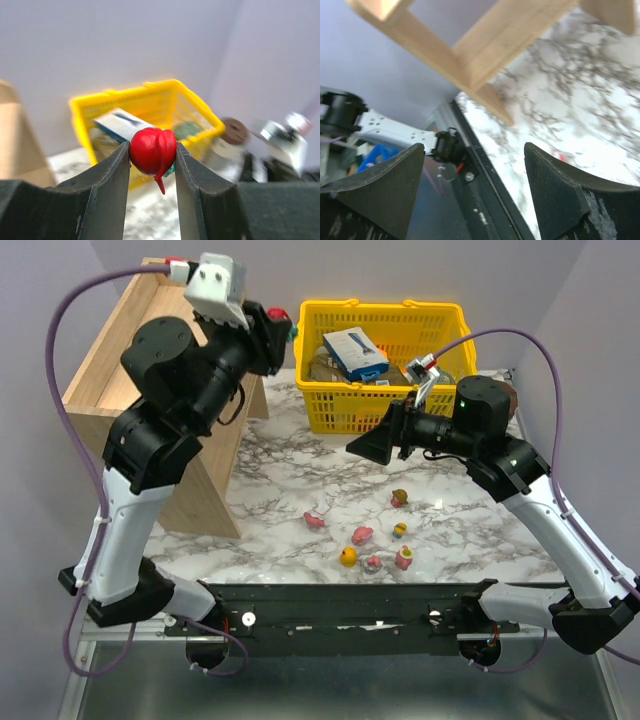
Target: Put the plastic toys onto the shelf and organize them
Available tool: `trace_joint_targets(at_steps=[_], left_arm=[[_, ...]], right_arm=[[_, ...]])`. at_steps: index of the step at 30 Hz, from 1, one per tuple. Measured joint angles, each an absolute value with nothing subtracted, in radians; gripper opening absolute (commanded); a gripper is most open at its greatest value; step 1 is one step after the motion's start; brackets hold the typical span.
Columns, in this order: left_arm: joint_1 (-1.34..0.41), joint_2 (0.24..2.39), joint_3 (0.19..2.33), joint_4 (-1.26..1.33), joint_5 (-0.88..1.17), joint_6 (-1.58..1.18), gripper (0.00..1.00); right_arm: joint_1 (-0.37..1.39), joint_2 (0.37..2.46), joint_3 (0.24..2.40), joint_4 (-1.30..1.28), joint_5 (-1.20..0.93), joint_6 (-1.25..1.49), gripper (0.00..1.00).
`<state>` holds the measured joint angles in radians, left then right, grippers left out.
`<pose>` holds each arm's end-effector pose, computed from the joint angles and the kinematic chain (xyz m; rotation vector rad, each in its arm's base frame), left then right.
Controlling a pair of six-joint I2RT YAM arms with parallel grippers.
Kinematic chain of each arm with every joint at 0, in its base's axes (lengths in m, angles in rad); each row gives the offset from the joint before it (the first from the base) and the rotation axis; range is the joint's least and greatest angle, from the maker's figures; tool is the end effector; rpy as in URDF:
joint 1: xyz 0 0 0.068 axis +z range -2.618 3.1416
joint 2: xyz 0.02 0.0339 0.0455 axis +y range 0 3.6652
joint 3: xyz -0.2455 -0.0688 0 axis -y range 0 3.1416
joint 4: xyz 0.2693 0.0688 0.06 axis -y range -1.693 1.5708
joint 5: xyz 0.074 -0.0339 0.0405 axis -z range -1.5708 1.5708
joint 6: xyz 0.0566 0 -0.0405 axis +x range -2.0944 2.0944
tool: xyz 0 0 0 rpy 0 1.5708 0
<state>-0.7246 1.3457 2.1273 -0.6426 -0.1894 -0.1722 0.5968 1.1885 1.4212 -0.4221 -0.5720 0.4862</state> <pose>0.1886 -0.1527 0.6030 0.2436 1.4415 -0.5999 0.2276 0.1917 0.4389 -0.5544 1.8328 1.2615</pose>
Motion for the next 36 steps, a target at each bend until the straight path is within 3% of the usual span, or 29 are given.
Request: trace_joint_targets(at_steps=[4, 9, 24, 36], left_arm=[[-0.656, 1.483, 2.334, -0.707, -0.336, -0.119, 0.0], [-0.525, 1.576, 2.406, -0.764, -0.367, -0.088, 0.0], [-0.198, 1.668, 2.445, -0.841, -0.227, -0.067, 0.0], [-0.176, 1.738, 2.425, -0.872, -0.18, -0.029, 0.0]], right_arm=[[0.597, 1.181, 1.42, -0.485, -0.484, 0.435, 0.89], [0.597, 1.18, 1.42, -0.538, -0.4, 0.363, 0.9], [0.597, 1.198, 1.395, -0.576, -0.301, 0.258, 0.9], [0.597, 1.198, 1.378, -0.58, -0.284, 0.216, 0.9]])
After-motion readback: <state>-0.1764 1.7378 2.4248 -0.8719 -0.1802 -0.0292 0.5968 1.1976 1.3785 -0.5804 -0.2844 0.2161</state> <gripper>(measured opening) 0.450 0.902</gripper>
